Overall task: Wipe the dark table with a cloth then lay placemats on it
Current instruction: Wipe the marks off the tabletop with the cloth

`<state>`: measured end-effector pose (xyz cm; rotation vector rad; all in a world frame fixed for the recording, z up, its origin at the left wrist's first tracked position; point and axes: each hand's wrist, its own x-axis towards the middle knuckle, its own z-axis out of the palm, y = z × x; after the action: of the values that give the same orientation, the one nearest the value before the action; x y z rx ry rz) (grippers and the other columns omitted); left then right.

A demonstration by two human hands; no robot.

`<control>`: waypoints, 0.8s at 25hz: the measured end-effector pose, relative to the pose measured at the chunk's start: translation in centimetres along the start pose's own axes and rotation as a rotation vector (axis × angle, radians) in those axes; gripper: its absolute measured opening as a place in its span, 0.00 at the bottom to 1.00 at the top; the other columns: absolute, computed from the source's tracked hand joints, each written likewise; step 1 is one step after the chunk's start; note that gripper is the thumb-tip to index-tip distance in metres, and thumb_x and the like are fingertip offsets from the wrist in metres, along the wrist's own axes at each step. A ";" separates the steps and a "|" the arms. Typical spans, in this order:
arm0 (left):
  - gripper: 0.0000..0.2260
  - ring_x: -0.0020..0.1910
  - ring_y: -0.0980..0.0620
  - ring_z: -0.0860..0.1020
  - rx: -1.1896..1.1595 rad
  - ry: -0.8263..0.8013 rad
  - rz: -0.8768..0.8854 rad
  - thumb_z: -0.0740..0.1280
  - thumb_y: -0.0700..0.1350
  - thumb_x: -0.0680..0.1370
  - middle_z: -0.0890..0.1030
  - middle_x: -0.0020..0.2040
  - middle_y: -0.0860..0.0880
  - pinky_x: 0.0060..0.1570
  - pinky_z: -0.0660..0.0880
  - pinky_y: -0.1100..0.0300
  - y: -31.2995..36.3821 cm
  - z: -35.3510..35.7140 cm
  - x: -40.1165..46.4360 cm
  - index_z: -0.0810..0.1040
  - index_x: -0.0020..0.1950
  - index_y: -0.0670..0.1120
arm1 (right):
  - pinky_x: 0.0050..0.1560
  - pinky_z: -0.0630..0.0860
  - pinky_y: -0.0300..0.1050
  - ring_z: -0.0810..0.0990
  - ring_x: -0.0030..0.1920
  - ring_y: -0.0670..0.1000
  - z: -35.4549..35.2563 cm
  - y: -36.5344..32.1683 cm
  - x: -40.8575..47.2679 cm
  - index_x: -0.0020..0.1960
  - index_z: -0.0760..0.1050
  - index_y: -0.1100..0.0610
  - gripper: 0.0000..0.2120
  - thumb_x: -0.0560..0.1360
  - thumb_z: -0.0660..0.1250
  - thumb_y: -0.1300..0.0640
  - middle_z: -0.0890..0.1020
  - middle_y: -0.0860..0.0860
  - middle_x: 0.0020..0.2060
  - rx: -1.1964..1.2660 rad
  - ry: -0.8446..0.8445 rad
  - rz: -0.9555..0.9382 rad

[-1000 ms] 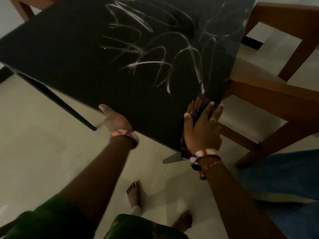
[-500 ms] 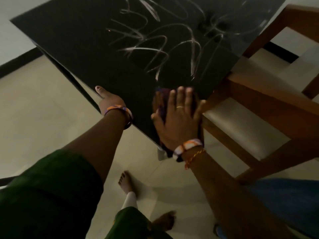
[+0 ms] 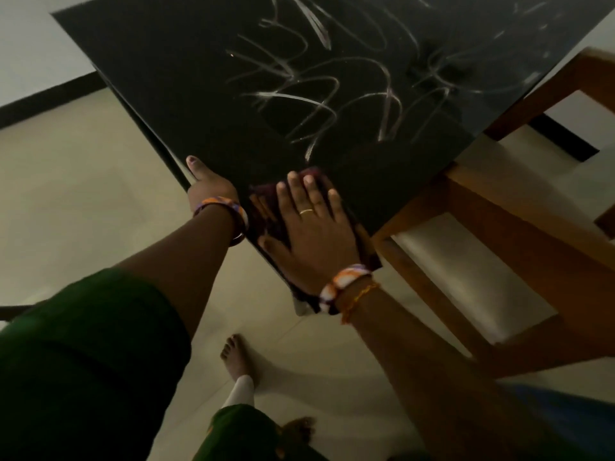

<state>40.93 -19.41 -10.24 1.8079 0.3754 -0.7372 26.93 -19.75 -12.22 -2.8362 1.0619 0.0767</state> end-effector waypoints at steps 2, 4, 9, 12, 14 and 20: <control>0.28 0.46 0.52 0.71 0.011 0.010 0.006 0.47 0.62 0.80 0.76 0.56 0.47 0.48 0.66 0.60 0.0 0.0 -0.1 0.70 0.66 0.43 | 0.74 0.41 0.57 0.43 0.77 0.56 -0.4 4.1 0.7 0.77 0.44 0.55 0.35 0.79 0.48 0.38 0.46 0.55 0.77 -0.035 0.049 0.087; 0.28 0.37 0.54 0.70 -0.001 0.018 0.008 0.47 0.61 0.80 0.74 0.43 0.49 0.41 0.65 0.61 0.0 0.2 -0.1 0.70 0.66 0.43 | 0.74 0.42 0.59 0.43 0.76 0.56 -1.6 10.2 3.0 0.77 0.45 0.56 0.34 0.79 0.48 0.38 0.47 0.55 0.77 0.041 0.023 0.372; 0.27 0.35 0.55 0.69 -0.002 0.008 -0.006 0.47 0.61 0.80 0.72 0.39 0.49 0.34 0.64 0.61 0.2 0.1 0.2 0.72 0.62 0.43 | 0.74 0.41 0.59 0.43 0.76 0.57 -1.4 5.4 6.1 0.77 0.45 0.56 0.35 0.78 0.51 0.39 0.46 0.55 0.77 0.086 0.031 0.322; 0.28 0.42 0.51 0.73 -0.014 -0.010 -0.002 0.47 0.62 0.79 0.77 0.49 0.47 0.42 0.69 0.59 0.1 0.0 0.2 0.72 0.63 0.43 | 0.73 0.39 0.57 0.42 0.77 0.56 0.3 -0.1 3.1 0.77 0.44 0.55 0.34 0.79 0.50 0.39 0.45 0.55 0.77 0.006 0.019 0.014; 0.28 0.38 0.54 0.71 0.001 -0.003 -0.010 0.47 0.62 0.80 0.74 0.41 0.48 0.35 0.65 0.61 0.2 0.0 0.1 0.72 0.62 0.43 | 0.73 0.39 0.57 0.42 0.77 0.55 -0.4 4.0 3.0 0.78 0.45 0.54 0.33 0.79 0.50 0.39 0.46 0.53 0.77 0.004 0.055 0.116; 0.27 0.33 0.55 0.67 0.021 -0.002 -0.015 0.46 0.61 0.80 0.69 0.36 0.49 0.32 0.62 0.61 0.5 -0.1 -0.3 0.72 0.61 0.42 | 0.74 0.42 0.61 0.42 0.76 0.57 -2.9 10.7 7.1 0.77 0.45 0.56 0.34 0.79 0.49 0.39 0.46 0.54 0.77 0.123 0.015 0.536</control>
<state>41.01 -19.48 -9.70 1.8253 0.3812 -0.7557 25.23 -32.76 -10.91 -2.3742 1.7312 0.0332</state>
